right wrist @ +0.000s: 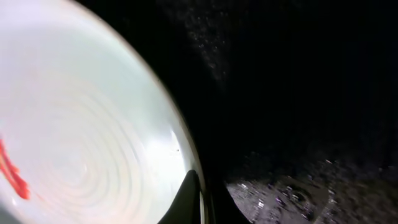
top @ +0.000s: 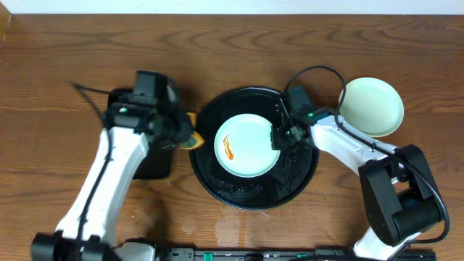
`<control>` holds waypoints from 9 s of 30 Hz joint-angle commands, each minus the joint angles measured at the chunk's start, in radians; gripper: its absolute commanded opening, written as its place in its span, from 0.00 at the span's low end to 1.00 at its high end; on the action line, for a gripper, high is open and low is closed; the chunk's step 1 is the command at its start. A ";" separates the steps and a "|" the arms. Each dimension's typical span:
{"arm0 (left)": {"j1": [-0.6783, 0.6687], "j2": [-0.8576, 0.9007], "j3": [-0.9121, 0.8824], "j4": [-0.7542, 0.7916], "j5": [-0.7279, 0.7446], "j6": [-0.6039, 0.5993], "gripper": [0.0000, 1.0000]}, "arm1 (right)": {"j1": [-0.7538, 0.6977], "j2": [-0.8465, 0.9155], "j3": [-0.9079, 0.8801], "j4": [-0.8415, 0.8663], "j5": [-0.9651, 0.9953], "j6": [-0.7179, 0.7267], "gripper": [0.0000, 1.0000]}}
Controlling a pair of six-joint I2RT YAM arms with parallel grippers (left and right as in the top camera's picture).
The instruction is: Clean dirty plates on tray and stack at the side
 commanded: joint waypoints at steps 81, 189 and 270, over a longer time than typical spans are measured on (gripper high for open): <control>-0.388 0.378 -0.012 0.240 -0.192 -0.267 0.08 | 0.013 0.068 -0.009 0.003 -0.017 0.035 0.01; 0.314 0.007 0.123 -0.268 -0.427 -0.090 0.08 | -0.811 -0.305 0.050 -0.047 0.069 -0.260 0.01; 0.313 0.017 0.272 -0.192 -0.165 0.026 0.45 | -0.296 -0.986 -0.078 -0.115 -0.161 -0.207 0.89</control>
